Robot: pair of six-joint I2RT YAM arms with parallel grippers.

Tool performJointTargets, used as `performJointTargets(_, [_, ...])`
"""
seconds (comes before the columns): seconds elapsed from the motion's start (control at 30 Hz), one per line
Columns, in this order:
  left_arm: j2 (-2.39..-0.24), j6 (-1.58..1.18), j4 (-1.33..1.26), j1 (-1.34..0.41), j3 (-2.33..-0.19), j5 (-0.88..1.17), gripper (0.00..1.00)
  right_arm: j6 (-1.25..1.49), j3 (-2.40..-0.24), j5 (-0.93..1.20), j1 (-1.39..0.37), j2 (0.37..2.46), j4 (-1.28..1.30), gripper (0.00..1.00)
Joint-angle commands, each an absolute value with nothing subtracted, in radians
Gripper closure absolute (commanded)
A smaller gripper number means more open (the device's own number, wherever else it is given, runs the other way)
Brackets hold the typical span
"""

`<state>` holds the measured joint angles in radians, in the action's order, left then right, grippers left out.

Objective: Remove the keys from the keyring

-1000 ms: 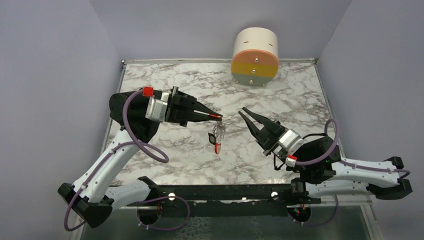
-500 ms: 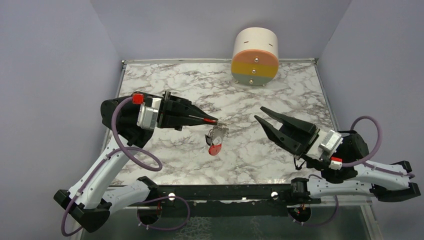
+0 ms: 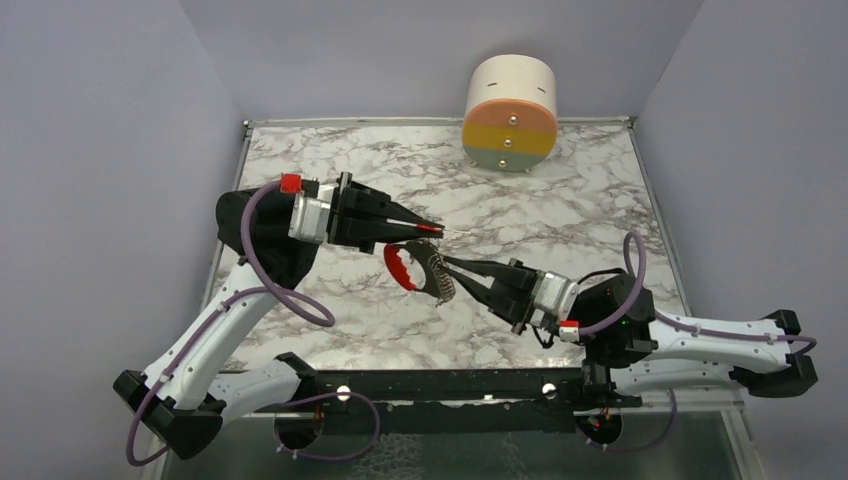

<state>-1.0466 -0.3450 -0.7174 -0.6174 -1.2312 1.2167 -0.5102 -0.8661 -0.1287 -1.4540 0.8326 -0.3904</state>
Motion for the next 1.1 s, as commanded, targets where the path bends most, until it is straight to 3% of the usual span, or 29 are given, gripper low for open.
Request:
performJointTargets(0.0, [-1.051,-0.312,-0.743,-0.622,-1.215,1.129,1.0,-0.469,-0.821,-0.083,-1.456,0.82,-0.517,0.88])
performJointTargets(0.33, [-1.045,-0.298,-0.743,-0.622,-1.202,1.1,1.0,-0.58,-0.747,-0.105,-1.457,0.882,-0.725,0.79])
performJointTargets(1.07, [-1.015,-0.212,-0.715,-0.621,-1.148,1.003,1.0,-0.858,-0.743,-0.229,-1.457,0.941,-0.957,0.74])
